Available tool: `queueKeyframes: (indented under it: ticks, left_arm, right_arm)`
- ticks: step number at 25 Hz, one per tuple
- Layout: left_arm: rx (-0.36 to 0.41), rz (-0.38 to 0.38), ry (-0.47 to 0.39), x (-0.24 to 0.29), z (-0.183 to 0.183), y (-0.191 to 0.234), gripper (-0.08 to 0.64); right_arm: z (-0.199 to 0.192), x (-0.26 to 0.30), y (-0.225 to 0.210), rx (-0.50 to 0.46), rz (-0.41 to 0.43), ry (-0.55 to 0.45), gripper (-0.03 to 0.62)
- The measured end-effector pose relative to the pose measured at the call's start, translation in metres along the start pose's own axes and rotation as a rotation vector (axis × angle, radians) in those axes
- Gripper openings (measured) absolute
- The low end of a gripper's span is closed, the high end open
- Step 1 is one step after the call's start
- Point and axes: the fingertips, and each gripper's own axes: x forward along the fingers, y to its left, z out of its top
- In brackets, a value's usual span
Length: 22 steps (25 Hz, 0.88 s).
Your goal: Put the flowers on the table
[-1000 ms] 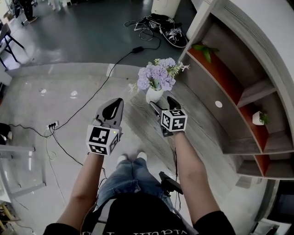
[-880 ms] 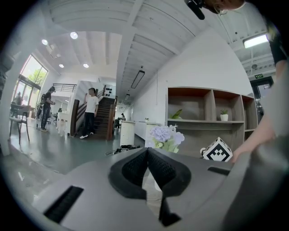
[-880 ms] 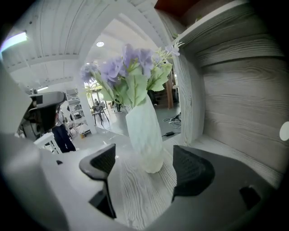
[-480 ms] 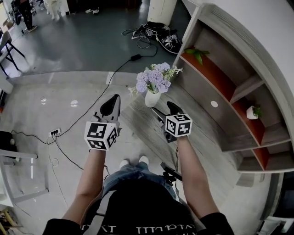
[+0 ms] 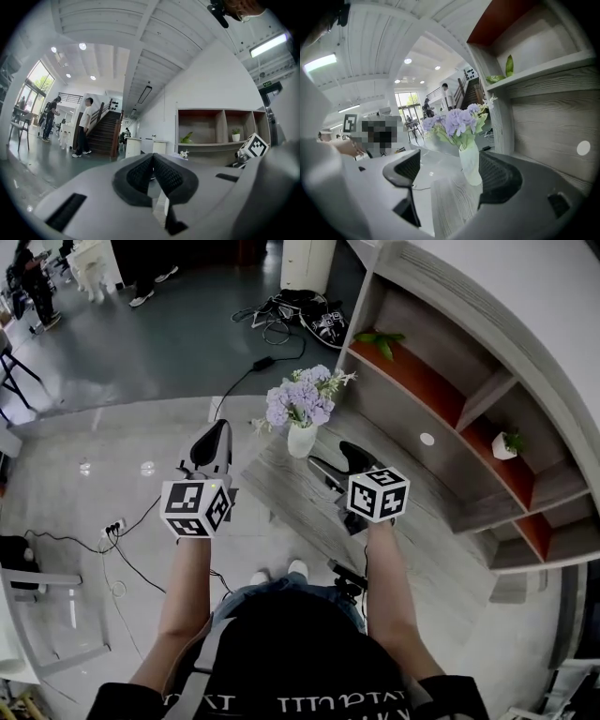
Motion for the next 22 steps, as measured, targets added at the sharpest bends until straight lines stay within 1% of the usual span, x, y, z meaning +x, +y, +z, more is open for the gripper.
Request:
queueKeyframes:
  ticks: [3, 4, 5, 7, 10, 12, 13, 16, 17, 20, 22]
  left_arm:
    - [0.008, -0.011, -0.014, 0.003, 0.007, -0.002, 0.011]
    - [0.01, -0.016, -0.019, 0.003, 0.009, -0.004, 0.011]
    - [0.012, -0.021, -0.023, 0.004, 0.012, -0.005, 0.009]
    - [0.018, -0.03, -0.03, 0.005, 0.015, -0.008, 0.011]
    - [0.028, -0.041, -0.038, 0.008, 0.02, -0.012, 0.011]
    - [0.034, -0.048, -0.042, 0.009, 0.023, -0.015, 0.011]
    - [0.039, -0.052, -0.042, 0.01, 0.024, -0.016, 0.011]
    - [0.06, -0.063, -0.038, 0.014, 0.027, -0.02, 0.011]
    - [0.067, -0.066, -0.039, 0.015, 0.028, -0.021, 0.011]
    - [0.092, -0.074, -0.048, 0.015, 0.034, -0.023, 0.011]
    - [0.116, -0.084, -0.054, 0.016, 0.039, -0.025, 0.011]
  right_arm:
    - [0.015, -0.014, 0.008, 0.008, 0.005, -0.052, 0.397]
    - [0.02, -0.018, 0.011, 0.001, 0.003, -0.063, 0.388]
    - [0.025, -0.022, 0.013, -0.007, -0.006, -0.074, 0.358]
    - [0.036, -0.032, 0.015, -0.015, -0.034, -0.109, 0.217]
    - [0.05, -0.046, 0.021, -0.002, -0.043, -0.171, 0.118]
    - [0.056, -0.053, 0.025, -0.023, -0.063, -0.196, 0.032]
    - [0.06, -0.056, 0.026, -0.046, -0.081, -0.204, 0.015]
    - [0.072, -0.064, 0.029, -0.159, -0.151, -0.205, 0.014]
    - [0.077, -0.066, 0.032, -0.186, -0.159, -0.208, 0.014]
    - [0.092, -0.072, 0.043, -0.217, -0.155, -0.24, 0.014]
    - [0.101, -0.076, 0.046, -0.288, -0.209, -0.25, 0.014]
